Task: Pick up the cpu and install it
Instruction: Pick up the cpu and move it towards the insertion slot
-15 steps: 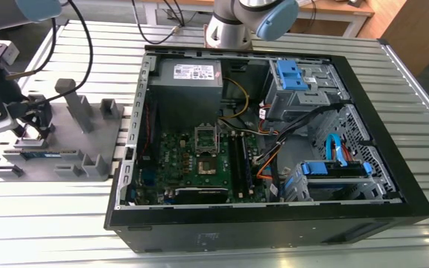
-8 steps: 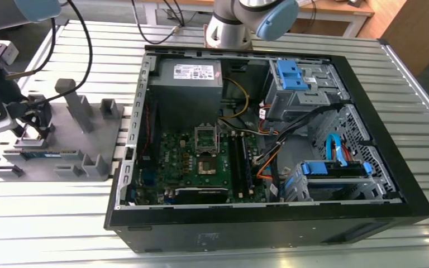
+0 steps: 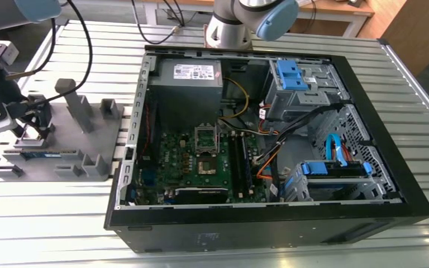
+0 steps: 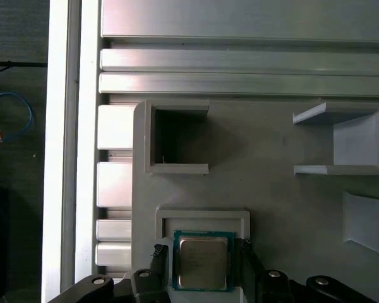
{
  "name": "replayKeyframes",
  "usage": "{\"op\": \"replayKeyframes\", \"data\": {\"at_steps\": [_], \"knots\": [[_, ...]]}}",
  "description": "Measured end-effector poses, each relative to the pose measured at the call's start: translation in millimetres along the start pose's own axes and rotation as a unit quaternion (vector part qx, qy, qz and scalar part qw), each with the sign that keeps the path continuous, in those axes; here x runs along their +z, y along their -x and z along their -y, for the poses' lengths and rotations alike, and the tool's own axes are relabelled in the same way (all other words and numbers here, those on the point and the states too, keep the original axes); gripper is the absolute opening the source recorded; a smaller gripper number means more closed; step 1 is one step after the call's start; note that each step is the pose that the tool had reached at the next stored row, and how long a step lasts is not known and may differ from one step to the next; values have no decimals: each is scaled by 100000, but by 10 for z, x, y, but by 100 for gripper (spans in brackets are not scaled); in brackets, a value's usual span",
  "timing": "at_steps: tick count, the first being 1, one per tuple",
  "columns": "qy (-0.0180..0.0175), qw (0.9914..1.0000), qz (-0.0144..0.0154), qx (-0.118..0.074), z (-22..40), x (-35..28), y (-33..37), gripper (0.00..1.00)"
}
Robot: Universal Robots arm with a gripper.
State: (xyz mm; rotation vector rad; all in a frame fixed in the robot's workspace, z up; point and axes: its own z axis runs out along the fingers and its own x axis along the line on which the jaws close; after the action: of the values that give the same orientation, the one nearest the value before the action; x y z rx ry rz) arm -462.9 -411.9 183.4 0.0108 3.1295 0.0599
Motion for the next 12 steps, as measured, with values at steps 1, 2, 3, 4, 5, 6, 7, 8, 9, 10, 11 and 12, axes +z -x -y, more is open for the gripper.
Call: {"op": "replayKeyframes", "data": {"at_steps": [1, 2, 3, 4, 5, 6, 7, 8, 9, 10, 11, 12], "knots": [[4, 100000, 6, -3, 0, 1, 0, 56], [8, 100000, 14, -4, 0, 2, 0, 56], [5, 100000, 13, -1, 0, 2, 0, 56], [4, 100000, 10, -3, 0, 2, 0, 56], [7, 100000, 13, -1, 0, 3, 0, 56], [5, 100000, 15, -2, 0, 3, 0, 56], [6, 100000, 13, -1, 0, 3, 0, 56], [6, 100000, 11, -2, 0, 3, 0, 56], [6, 100000, 14, -1, 0, 4, 0, 55], [5, 100000, 12, -1, 0, 4, 0, 55], [3, 100000, 8, 0, 0, 4, 0, 49], [3, 100000, 9, -1, 0, 4, 0, 47]]}}
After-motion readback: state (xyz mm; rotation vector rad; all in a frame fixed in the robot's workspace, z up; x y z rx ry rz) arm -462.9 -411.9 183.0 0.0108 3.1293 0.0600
